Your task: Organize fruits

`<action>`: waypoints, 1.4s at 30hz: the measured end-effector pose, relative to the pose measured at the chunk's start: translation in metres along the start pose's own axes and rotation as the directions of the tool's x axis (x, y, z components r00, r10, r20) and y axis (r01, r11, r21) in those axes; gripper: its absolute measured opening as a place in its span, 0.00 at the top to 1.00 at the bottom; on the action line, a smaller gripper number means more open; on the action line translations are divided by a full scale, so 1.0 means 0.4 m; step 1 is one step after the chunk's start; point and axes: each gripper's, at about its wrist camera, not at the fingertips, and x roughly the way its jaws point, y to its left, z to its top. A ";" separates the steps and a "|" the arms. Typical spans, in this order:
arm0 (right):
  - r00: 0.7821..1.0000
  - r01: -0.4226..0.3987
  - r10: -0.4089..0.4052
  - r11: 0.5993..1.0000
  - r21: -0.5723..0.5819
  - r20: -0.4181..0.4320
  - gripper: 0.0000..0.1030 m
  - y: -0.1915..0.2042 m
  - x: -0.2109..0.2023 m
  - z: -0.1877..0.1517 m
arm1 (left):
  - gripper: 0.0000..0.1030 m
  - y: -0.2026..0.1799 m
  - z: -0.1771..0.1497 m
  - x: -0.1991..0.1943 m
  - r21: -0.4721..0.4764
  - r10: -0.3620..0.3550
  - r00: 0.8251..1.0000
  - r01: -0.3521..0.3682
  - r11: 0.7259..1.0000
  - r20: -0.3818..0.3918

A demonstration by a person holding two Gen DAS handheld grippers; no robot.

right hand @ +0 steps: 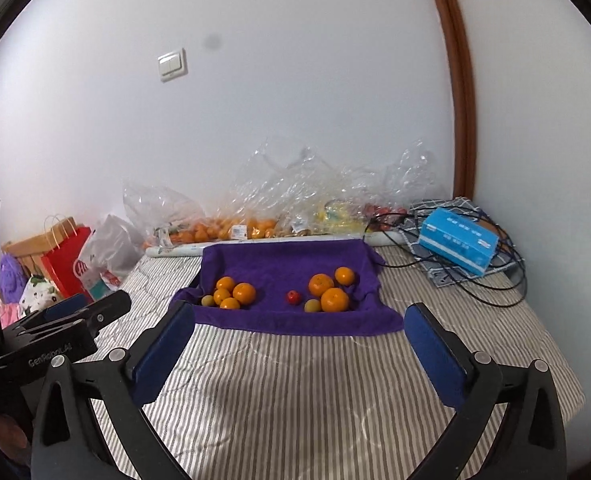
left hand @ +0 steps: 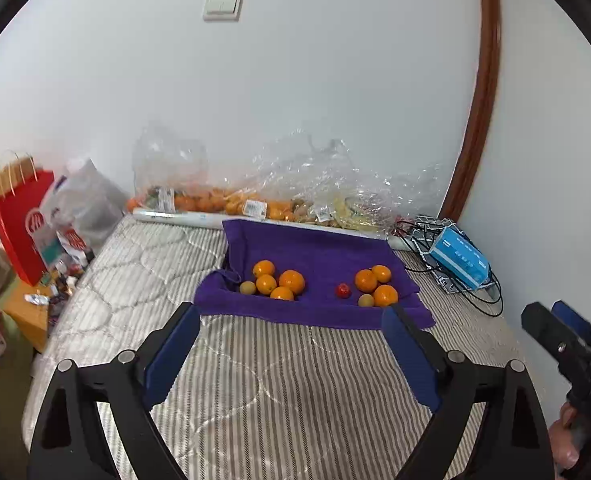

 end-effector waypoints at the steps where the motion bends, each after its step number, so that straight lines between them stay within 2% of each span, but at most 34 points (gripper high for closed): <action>1: 1.000 0.002 -0.002 1.000 0.000 0.003 0.00 0.000 -0.006 0.000 | 0.10 -0.007 -0.001 -0.010 0.007 0.006 1.000 -0.006 1.000 0.011; 13: 0.998 0.055 -0.054 0.998 -0.010 0.032 0.00 -0.023 -0.057 -0.003 | 0.09 -0.073 -0.011 -0.052 0.089 0.029 0.999 -0.033 0.995 0.038; 42: 0.996 0.079 -0.078 0.996 -0.038 0.037 0.00 -0.014 -0.066 -0.008 | 0.09 -0.067 -0.014 -0.048 0.082 0.055 0.998 -0.058 0.995 0.035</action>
